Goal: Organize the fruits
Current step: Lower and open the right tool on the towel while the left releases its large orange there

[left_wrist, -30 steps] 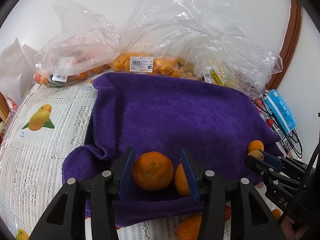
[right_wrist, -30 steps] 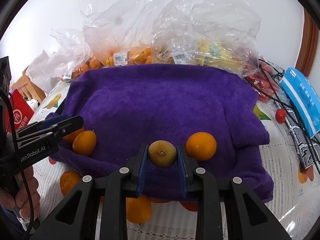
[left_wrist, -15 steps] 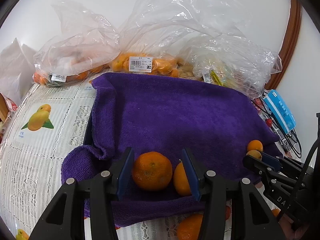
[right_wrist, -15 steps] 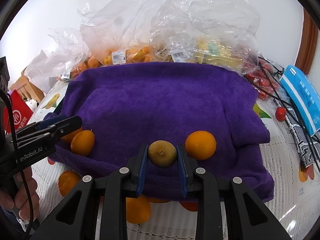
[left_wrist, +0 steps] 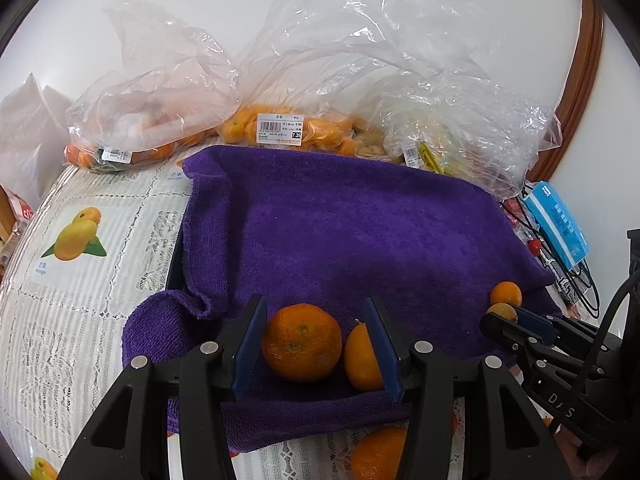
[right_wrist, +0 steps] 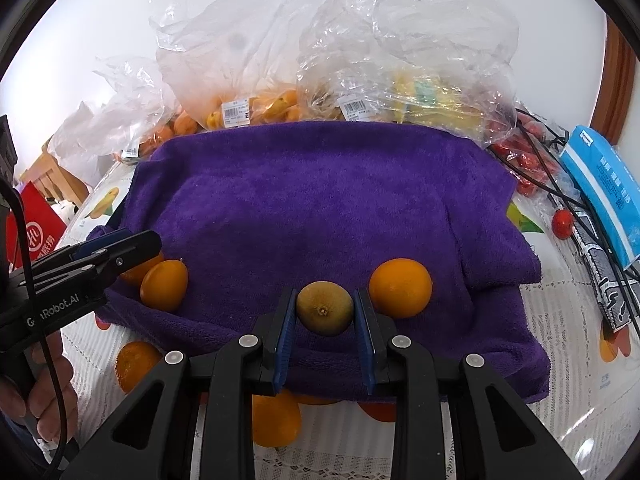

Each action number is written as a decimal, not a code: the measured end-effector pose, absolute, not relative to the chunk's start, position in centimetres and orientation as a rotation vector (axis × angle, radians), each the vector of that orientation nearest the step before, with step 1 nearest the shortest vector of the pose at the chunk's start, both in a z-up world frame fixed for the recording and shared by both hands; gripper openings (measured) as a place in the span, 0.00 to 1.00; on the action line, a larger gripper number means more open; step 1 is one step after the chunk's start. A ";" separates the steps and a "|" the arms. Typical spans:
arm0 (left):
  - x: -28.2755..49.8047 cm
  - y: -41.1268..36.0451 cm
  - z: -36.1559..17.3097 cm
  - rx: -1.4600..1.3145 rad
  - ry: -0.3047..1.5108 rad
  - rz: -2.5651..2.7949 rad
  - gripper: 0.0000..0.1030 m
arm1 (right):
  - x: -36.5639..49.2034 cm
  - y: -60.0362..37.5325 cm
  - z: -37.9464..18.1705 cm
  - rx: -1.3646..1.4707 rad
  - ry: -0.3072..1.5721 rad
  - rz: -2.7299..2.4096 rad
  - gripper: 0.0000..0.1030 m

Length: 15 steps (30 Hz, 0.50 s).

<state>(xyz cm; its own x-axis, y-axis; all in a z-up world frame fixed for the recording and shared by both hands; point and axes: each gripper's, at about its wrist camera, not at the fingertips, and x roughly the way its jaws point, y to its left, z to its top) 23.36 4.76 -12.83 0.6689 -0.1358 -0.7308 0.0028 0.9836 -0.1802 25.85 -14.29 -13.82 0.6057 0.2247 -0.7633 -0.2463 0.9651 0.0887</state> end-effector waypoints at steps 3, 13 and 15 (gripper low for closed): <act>23.4 4.8 -12.9 -0.169 0.839 -0.080 0.48 | 25.8 -14.3 -13.8 -0.029 0.880 0.273 0.28; 23.4 4.7 -12.9 -0.174 0.837 -0.083 0.49 | 25.8 -14.4 -13.8 -0.026 0.872 0.272 0.34; 23.4 4.7 -12.9 -0.178 0.839 -0.084 0.49 | 25.8 -14.5 -13.8 -0.021 0.869 0.275 0.35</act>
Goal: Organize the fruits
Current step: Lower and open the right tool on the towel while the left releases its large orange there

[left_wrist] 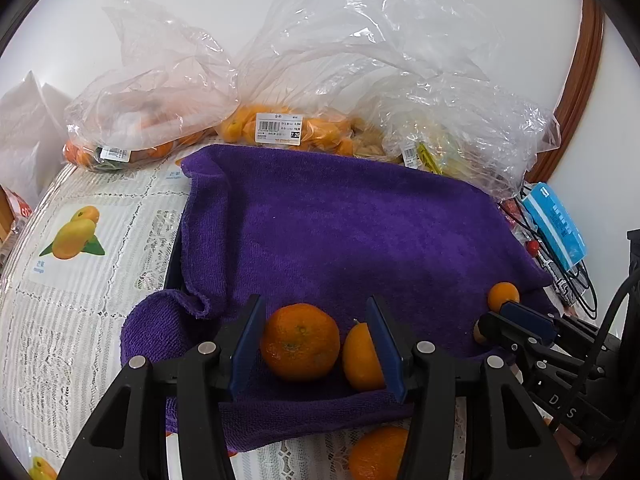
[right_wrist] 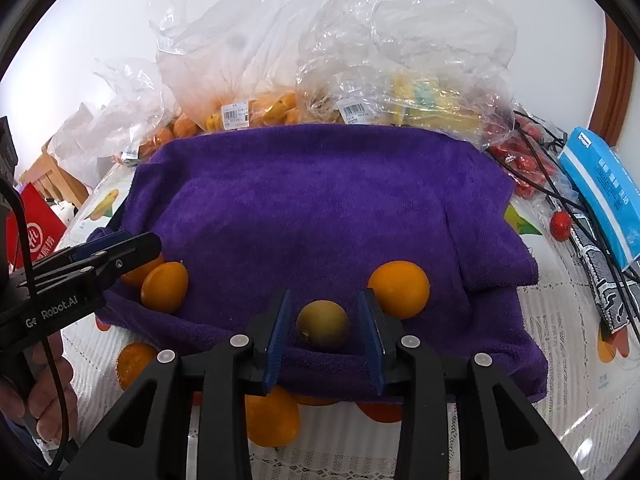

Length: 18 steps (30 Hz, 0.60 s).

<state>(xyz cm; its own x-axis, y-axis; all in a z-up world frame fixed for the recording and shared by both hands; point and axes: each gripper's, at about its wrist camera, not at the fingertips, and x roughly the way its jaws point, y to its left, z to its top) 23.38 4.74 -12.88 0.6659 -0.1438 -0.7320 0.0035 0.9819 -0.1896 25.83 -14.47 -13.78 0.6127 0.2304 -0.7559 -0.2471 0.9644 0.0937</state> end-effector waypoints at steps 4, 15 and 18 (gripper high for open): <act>23.3 4.7 -12.7 -0.180 0.834 -0.087 0.49 | 25.7 -14.6 -13.7 -0.006 0.869 0.284 0.37; 22.9 4.5 -12.3 -0.180 0.817 -0.092 0.49 | 24.9 -14.8 -12.7 0.010 0.833 0.302 0.37; 22.7 4.3 -12.0 -0.174 0.801 -0.092 0.49 | 24.9 -15.1 -12.5 0.027 0.825 0.296 0.38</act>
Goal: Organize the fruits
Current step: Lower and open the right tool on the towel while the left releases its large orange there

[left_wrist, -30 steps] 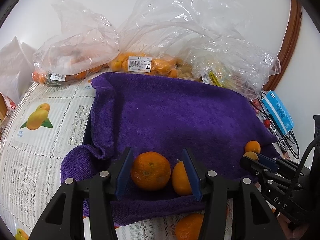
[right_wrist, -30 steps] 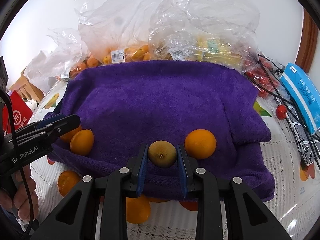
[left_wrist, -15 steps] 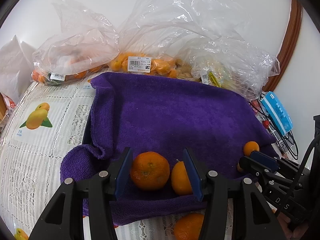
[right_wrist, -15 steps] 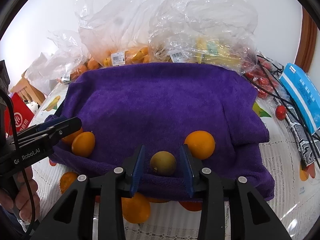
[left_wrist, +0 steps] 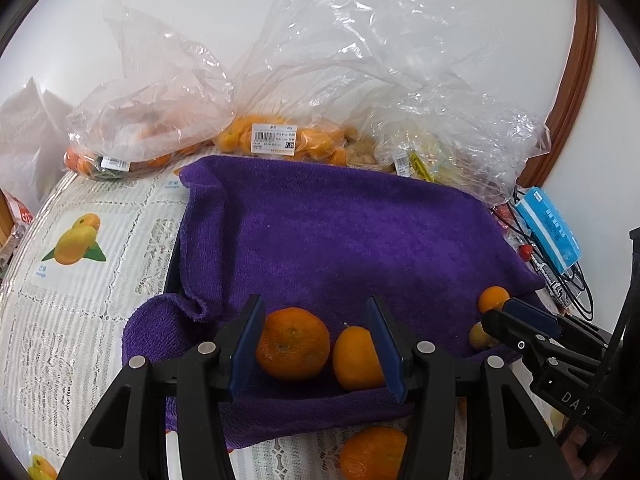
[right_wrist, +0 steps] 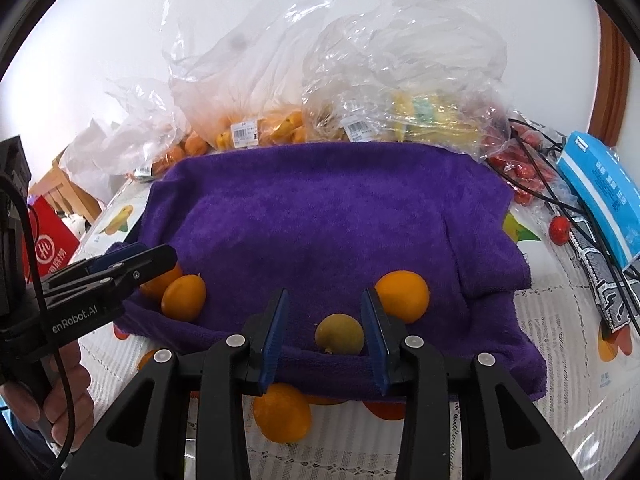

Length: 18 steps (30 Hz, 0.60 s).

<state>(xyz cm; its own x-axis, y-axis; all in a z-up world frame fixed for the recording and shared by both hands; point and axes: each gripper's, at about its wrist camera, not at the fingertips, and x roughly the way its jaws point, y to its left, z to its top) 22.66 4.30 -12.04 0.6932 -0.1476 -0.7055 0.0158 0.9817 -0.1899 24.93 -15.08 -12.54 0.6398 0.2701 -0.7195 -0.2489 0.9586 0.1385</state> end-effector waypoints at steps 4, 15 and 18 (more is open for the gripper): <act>22.5 4.1 -11.8 -0.161 0.790 -0.087 0.49 | 24.7 -15.4 -12.3 0.047 0.815 0.282 0.40; 21.7 3.6 -11.1 -0.139 0.761 -0.085 0.49 | 22.4 -15.6 -10.6 0.022 0.757 0.223 0.57; 21.5 3.6 -10.8 -0.141 0.759 -0.086 0.49 | 21.6 -15.7 -10.0 0.013 0.751 0.199 0.69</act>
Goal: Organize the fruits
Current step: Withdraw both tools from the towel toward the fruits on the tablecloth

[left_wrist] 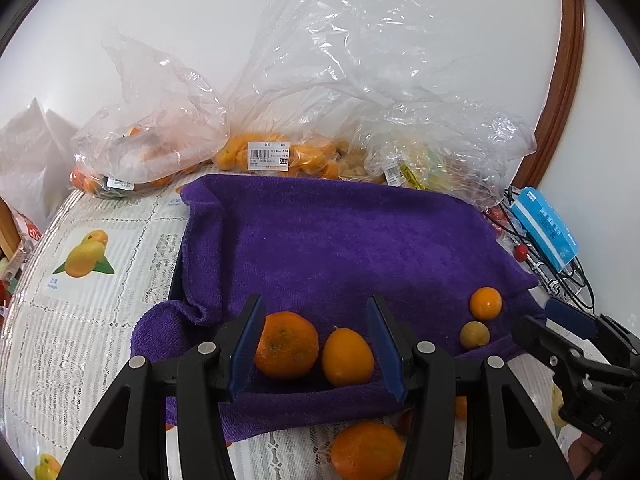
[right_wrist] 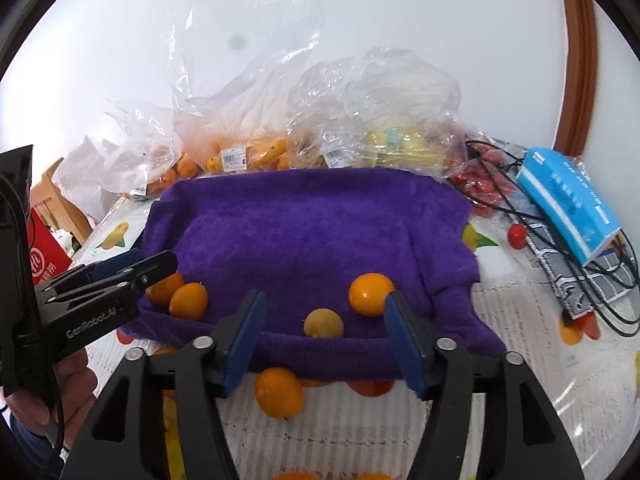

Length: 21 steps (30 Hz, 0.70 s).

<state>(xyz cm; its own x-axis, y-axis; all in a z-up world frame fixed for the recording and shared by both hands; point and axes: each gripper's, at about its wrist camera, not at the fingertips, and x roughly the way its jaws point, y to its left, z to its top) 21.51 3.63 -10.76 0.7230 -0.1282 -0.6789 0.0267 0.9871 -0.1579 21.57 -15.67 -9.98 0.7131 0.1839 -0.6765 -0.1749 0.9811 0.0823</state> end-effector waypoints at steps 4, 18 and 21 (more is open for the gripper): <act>21.1 3.9 -10.2 -0.156 0.746 -0.096 0.49 | 20.5 -16.2 -9.0 0.015 0.740 0.149 0.77; 19.1 3.7 -8.7 -0.135 0.724 -0.115 0.49 | 16.6 -17.5 -8.4 0.012 0.734 0.048 0.85; 18.5 3.8 -8.9 -0.143 0.733 -0.131 0.49 | 15.9 -17.8 -8.4 0.030 0.718 0.055 0.85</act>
